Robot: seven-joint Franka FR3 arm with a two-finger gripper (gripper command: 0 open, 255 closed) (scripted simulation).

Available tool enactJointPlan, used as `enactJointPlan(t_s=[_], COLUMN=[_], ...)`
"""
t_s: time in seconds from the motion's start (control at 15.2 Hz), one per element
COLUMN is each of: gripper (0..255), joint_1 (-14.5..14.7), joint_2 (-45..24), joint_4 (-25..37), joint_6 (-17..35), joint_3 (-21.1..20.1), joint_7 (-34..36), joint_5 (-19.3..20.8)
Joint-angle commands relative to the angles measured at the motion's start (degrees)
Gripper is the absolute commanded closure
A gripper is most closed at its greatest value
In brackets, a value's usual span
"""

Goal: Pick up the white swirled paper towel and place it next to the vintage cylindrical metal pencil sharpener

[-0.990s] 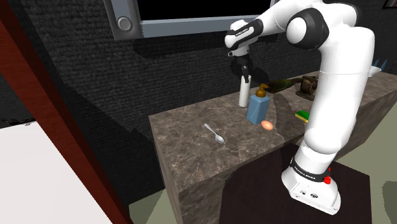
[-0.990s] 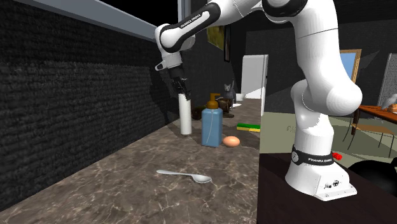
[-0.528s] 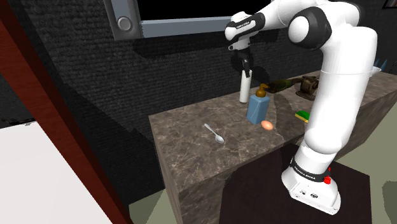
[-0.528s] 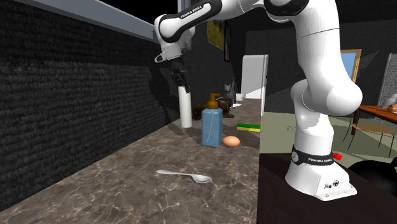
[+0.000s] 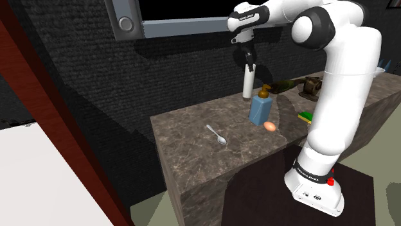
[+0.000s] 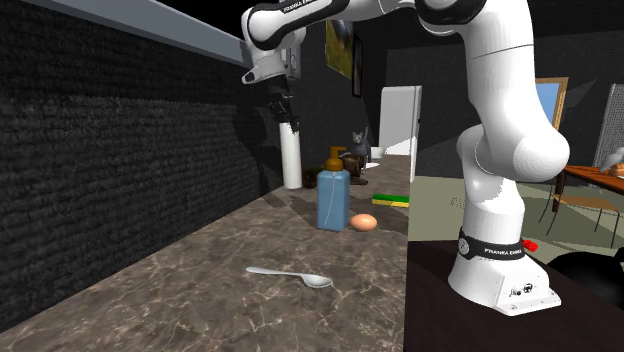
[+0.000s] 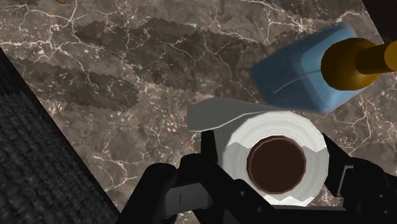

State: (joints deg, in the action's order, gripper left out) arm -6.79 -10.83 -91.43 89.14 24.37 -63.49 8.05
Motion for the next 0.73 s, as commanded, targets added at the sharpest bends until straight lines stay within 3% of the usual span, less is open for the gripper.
enactJointPlan(t_s=[0.0,0.66], gripper=[255,255], joint_1=[-0.1,-0.5], joint_2=[0.1,-1.2], joint_4=[1.5,10.8], joint_6=[-1.5,-9.5], joint_3=[0.1,0.2], joint_7=[-0.3,-2.1], joint_5=[0.1,-0.3])
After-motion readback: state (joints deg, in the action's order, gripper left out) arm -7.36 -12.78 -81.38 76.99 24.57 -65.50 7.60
